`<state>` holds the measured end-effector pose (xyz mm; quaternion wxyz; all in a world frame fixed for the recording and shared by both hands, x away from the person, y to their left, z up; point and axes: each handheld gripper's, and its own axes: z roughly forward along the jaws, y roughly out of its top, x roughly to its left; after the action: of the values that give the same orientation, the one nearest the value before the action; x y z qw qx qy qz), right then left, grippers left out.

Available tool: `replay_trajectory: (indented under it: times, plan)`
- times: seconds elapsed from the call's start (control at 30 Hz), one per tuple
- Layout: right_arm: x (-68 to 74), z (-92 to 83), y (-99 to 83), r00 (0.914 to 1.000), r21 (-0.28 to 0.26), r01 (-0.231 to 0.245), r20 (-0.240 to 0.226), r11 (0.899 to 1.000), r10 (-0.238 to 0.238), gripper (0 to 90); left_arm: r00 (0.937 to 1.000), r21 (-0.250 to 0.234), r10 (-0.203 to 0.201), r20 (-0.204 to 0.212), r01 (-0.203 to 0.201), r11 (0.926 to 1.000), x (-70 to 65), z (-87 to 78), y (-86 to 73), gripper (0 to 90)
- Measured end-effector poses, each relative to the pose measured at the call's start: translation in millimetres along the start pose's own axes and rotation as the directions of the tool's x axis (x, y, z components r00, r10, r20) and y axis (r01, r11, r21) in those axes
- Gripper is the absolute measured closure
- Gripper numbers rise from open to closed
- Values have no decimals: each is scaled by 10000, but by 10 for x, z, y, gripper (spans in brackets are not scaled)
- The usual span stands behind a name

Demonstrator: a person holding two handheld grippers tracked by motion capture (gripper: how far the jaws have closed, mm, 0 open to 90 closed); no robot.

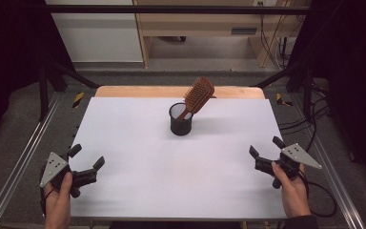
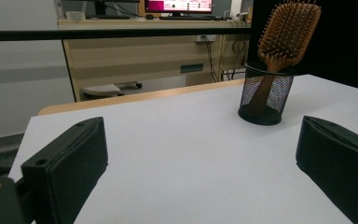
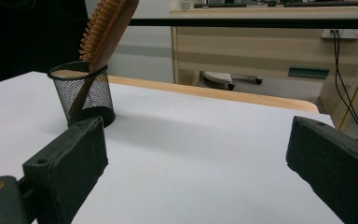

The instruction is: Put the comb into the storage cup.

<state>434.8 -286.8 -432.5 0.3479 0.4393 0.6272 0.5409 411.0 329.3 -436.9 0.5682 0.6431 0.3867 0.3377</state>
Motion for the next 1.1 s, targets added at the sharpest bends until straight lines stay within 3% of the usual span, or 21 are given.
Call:
replay_trajectory:
  times: [0.63, 1.1]
  plan:
    - [105, -6, -207, 9977, 134, 174, -661, 9998, -165, 50, 9995, -14, 98, 305, -97, 10000, -37, 11, 4, 22]
    - [186, 11, -249, 9936, 95, 380, -1071, 9992, -367, 51, 9989, -84, 48, 476, -44, 10000, -47, 16, 4, 23]
